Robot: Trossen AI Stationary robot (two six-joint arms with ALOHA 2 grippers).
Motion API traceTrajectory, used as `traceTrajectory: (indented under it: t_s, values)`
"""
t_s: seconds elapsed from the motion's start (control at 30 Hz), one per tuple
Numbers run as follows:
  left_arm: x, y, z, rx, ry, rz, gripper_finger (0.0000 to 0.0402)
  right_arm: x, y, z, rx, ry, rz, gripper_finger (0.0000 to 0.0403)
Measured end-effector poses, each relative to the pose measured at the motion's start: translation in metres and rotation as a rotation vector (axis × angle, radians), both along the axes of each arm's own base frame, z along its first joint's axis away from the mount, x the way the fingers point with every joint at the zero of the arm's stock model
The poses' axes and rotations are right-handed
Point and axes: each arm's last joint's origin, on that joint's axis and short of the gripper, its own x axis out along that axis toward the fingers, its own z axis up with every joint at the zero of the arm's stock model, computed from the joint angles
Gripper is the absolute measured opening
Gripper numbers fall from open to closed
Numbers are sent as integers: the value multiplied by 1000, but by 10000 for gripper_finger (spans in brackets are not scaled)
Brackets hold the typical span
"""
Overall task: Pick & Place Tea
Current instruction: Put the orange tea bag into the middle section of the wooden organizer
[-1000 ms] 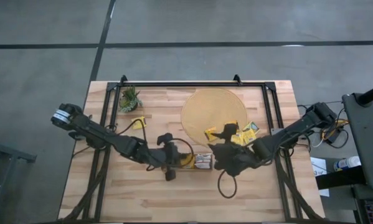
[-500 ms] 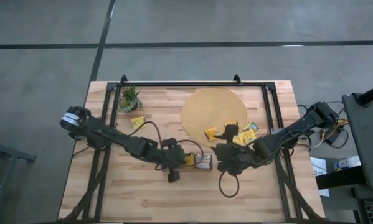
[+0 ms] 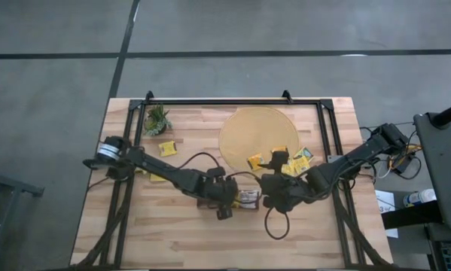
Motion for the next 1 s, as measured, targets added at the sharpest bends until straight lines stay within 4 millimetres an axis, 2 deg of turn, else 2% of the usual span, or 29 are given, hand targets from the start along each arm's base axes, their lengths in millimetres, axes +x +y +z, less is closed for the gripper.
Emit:
traceTrajectory:
  t_s: [0.1, 0.33, 0.7, 1.0]
  values:
    - [5, -3, 4, 16, -15, -9, 0, 0, 0, 0, -2, 3, 3, 226]
    - [-6, -6, -1, 52, 86, 16, 0, 0, 0, 0, -2, 1, 2, 224]
    - [-11, -21, -4, -25, 131, -79, 0, 0, 0, -1, -3, 1, 1, 224]
    - [-9, -16, -6, 70, 113, -64, 0, 0, 0, -1, -3, 3, 1, 224]
